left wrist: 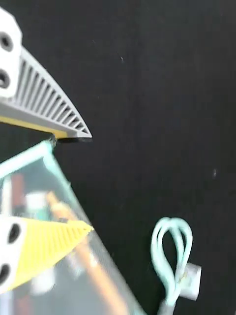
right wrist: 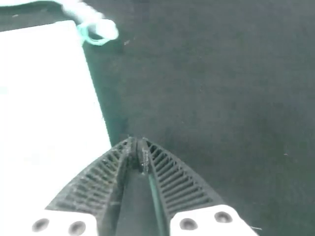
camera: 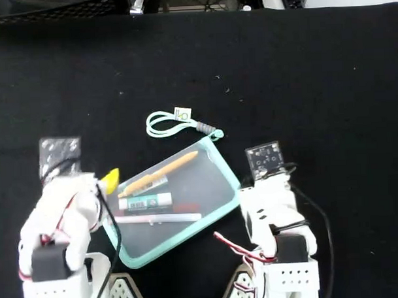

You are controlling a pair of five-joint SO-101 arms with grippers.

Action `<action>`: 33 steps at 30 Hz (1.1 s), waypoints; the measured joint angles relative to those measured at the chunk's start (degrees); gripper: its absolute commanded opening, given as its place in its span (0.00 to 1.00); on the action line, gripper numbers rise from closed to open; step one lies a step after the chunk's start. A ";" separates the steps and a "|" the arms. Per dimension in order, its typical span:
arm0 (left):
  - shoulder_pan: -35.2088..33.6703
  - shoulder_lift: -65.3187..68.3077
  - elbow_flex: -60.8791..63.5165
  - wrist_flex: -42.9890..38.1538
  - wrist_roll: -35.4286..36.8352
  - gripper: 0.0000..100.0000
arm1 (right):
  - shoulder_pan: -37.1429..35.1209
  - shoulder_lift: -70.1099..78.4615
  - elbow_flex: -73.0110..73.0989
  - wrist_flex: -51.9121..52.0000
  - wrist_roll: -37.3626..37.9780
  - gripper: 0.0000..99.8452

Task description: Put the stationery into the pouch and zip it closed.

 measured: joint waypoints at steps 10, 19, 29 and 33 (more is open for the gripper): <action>-19.08 -5.80 9.41 -4.13 -0.09 0.04 | -1.93 0.00 0.00 0.88 0.00 0.01; -21.10 -7.03 23.74 -11.60 -1.49 0.03 | -1.93 0.00 0.00 0.88 0.00 0.01; -21.19 -7.12 23.91 0.70 -1.32 0.03 | -1.93 0.00 0.00 5.98 0.00 0.01; -21.36 -7.12 23.91 1.76 -1.32 0.03 | -0.70 0.00 0.00 11.16 0.00 0.01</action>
